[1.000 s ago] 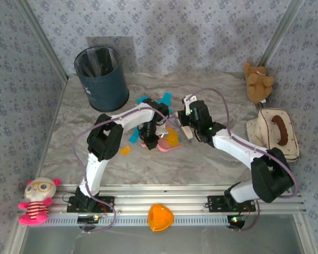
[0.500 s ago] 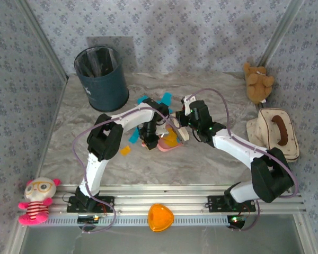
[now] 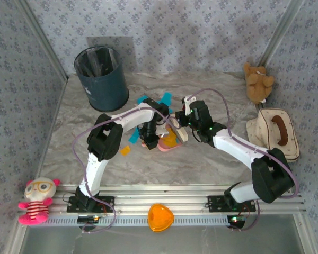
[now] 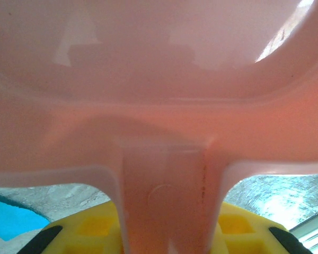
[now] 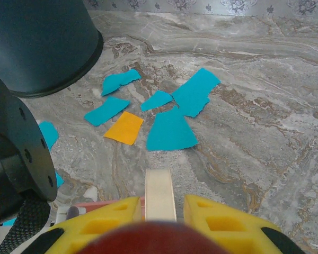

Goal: Sweep away the paper scraps from the table

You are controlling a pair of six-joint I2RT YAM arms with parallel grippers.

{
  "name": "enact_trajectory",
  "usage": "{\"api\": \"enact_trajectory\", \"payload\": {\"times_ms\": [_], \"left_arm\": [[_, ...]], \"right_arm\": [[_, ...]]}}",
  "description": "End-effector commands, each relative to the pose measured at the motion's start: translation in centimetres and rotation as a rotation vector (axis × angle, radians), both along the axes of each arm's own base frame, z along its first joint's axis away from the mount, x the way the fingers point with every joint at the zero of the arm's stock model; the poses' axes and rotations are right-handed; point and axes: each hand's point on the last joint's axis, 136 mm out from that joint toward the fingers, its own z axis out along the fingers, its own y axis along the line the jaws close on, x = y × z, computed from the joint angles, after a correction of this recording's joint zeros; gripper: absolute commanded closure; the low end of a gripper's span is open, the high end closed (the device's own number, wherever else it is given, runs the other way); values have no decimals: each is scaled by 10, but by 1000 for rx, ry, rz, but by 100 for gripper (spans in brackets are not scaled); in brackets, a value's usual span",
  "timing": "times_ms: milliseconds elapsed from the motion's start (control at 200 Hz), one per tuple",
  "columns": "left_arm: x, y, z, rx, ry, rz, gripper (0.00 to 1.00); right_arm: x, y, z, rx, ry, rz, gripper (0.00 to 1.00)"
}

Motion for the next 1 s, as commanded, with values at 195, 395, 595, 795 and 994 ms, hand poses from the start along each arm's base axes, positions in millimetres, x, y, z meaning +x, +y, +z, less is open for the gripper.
{"api": "enact_trajectory", "payload": {"times_ms": [195, 395, 595, 795, 994], "left_arm": [[1, -7, 6, -21, -14, -9, 100], [2, -8, 9, -37, -29, -6, 100], [1, -8, 11, -41, -32, -4, 100], [4, -13, 20, -84, -60, 4, 100], [9, -19, 37, -150, -103, 26, 100]], "right_arm": [[-5, 8, 34, 77, -57, 29, 100], [-1, -11, 43, 54, -103, -64, 100], [0, -33, 43, 2, -123, -164, 100], [0, -53, 38, -34, -104, -237, 100], [-3, -80, 37, -72, -109, -306, 100]]}}
